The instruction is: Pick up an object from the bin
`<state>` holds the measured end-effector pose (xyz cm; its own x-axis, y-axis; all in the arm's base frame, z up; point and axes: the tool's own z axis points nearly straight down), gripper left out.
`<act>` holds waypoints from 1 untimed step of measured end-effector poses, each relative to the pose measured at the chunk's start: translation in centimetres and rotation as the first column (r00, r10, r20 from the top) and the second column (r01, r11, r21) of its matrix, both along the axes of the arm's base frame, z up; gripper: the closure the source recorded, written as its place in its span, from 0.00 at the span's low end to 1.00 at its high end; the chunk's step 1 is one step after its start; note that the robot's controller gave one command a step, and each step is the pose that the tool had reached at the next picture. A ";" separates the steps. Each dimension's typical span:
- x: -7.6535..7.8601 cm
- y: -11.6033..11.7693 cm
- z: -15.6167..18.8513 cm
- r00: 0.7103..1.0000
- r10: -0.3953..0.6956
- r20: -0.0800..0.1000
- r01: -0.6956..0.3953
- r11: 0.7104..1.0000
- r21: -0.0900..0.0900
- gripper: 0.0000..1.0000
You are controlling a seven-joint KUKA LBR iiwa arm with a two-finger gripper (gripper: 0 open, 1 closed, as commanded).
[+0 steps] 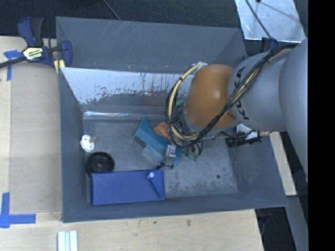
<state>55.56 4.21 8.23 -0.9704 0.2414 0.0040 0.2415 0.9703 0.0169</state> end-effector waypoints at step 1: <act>-1.5 -0.5 3.0 1.000 -0.013 0.010 0.013 1.000 -0.017 1.00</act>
Offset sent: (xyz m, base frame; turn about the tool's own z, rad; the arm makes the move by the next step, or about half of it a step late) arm 0.0186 -0.0072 0.0471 0.0075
